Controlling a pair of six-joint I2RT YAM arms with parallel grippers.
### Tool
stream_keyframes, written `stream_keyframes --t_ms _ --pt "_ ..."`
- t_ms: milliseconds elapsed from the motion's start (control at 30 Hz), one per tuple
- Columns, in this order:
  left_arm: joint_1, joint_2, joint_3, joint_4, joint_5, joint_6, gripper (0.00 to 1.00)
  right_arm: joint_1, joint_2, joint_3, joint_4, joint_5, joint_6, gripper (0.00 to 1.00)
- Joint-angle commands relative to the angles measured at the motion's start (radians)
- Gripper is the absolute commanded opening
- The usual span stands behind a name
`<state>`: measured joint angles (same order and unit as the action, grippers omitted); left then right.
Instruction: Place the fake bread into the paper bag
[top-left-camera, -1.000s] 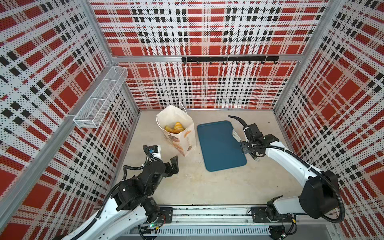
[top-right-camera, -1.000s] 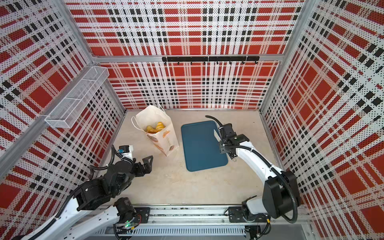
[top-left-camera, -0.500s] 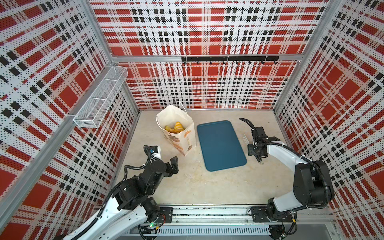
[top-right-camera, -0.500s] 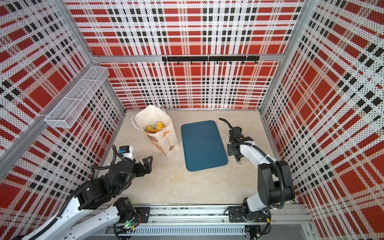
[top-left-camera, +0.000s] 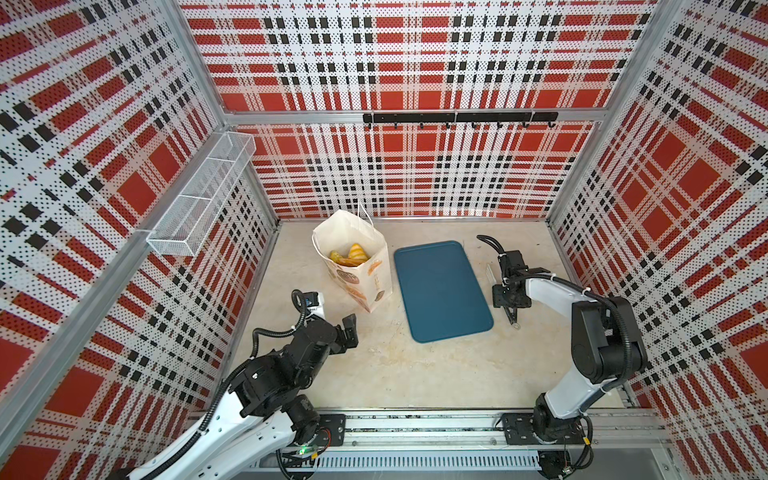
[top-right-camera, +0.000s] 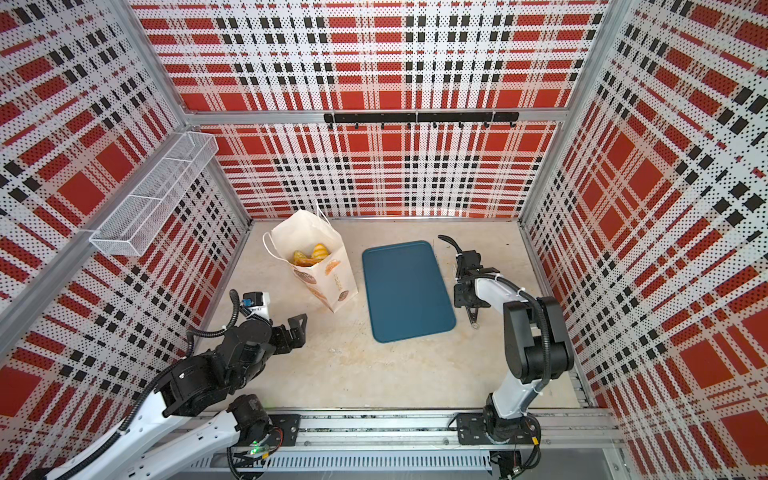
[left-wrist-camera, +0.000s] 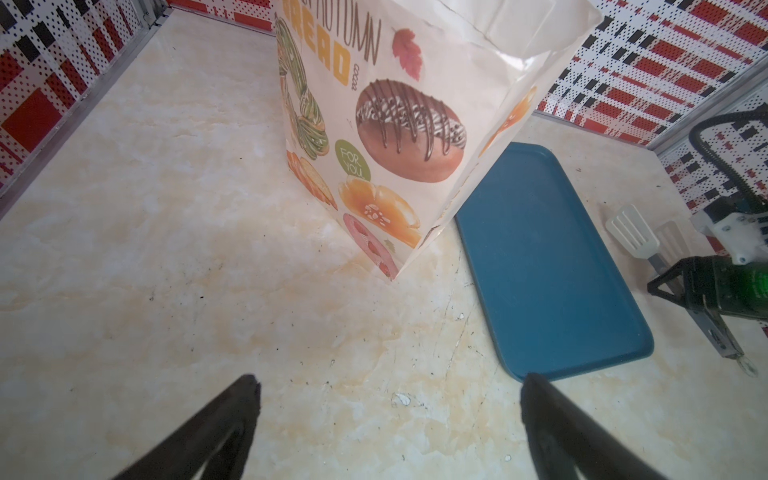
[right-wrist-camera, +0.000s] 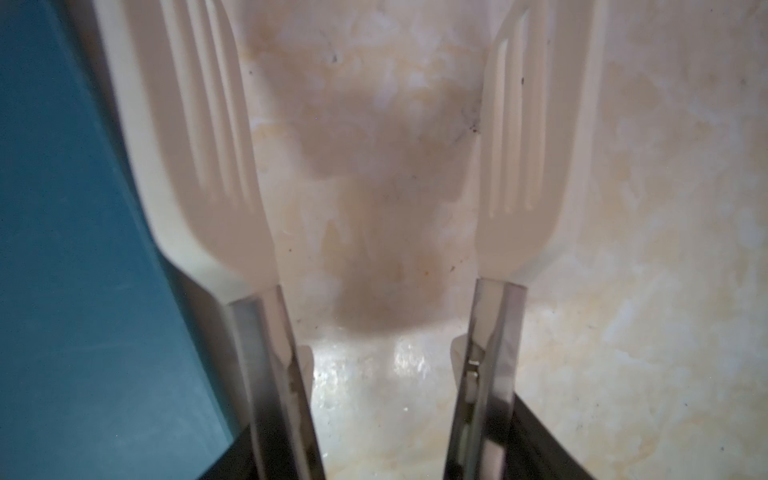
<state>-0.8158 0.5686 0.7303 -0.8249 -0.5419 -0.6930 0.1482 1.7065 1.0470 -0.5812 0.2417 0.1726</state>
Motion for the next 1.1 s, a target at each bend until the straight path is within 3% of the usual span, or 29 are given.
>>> stream_keyframes --t_ms 0,300,433,667,1067 --pt "0.012 -0.001 -0.017 0.005 -0.003 -0.011 0.99 -0.011 0.031 0.047 0.06 -0.01 0.013 0.67" --pt "0.028 0.019 -0.022 0.026 0.017 -0.008 0.99 -0.018 0.103 0.059 0.055 -0.054 0.028 0.7" --pt "0.029 0.043 -0.022 0.038 0.022 -0.005 0.99 -0.018 0.099 0.043 0.056 -0.093 0.022 0.82" --pt "0.032 0.081 -0.021 0.064 0.026 -0.002 0.99 -0.018 0.065 0.008 0.074 -0.102 0.02 0.83" --pt "0.04 0.085 -0.031 0.073 0.02 -0.009 0.99 -0.018 -0.021 -0.073 0.107 -0.094 0.032 1.0"
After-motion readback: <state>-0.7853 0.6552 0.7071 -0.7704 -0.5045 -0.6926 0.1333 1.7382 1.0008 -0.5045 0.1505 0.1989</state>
